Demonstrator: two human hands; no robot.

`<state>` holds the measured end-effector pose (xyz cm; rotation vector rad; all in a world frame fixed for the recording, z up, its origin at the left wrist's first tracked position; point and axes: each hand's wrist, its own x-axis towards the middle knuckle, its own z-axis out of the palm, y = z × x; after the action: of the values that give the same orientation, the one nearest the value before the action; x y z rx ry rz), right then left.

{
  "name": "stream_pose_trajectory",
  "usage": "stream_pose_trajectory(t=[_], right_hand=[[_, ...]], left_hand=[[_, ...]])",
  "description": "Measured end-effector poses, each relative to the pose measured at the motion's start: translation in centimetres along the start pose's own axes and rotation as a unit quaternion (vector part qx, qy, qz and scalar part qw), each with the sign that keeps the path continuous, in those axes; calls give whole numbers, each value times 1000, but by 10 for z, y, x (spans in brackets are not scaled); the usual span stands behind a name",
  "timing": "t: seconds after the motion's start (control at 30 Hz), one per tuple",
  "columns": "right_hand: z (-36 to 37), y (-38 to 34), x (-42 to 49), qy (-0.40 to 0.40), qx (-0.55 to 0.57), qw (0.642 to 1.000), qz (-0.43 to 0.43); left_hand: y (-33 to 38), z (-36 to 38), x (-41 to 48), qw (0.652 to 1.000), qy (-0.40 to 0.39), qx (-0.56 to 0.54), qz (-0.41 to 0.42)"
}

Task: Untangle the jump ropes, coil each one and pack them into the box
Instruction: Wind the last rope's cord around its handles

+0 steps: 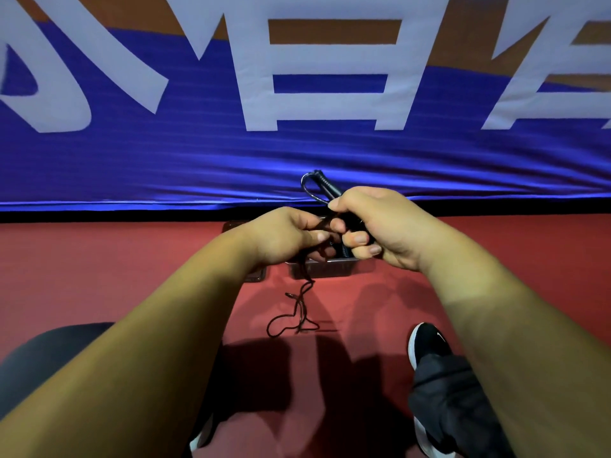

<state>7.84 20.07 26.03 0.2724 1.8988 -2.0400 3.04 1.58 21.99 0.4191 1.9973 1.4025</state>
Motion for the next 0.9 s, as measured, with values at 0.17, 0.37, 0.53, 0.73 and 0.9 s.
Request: stream_pose_trajectory(t=[0.17,0.37,0.53,0.73,0.9], right_hand=[[-1,0,1,-6,-12,1000,-10],[3,-2,-6,-62,-39,997,-2],[1,-8,-14,-98,-43,994,0],[0,-7,-26,-220,-118,962,107],[2,-1,-27,-233,-143,944,188]], left_hand=[[-6,0,2,999,14,47,8],[1,1,1,995,32,95,27],[6,-2,-3,996,31,69,49],[15,-24,-8,997,19,41,66],[28,-19,-10,995,26,36,93]])
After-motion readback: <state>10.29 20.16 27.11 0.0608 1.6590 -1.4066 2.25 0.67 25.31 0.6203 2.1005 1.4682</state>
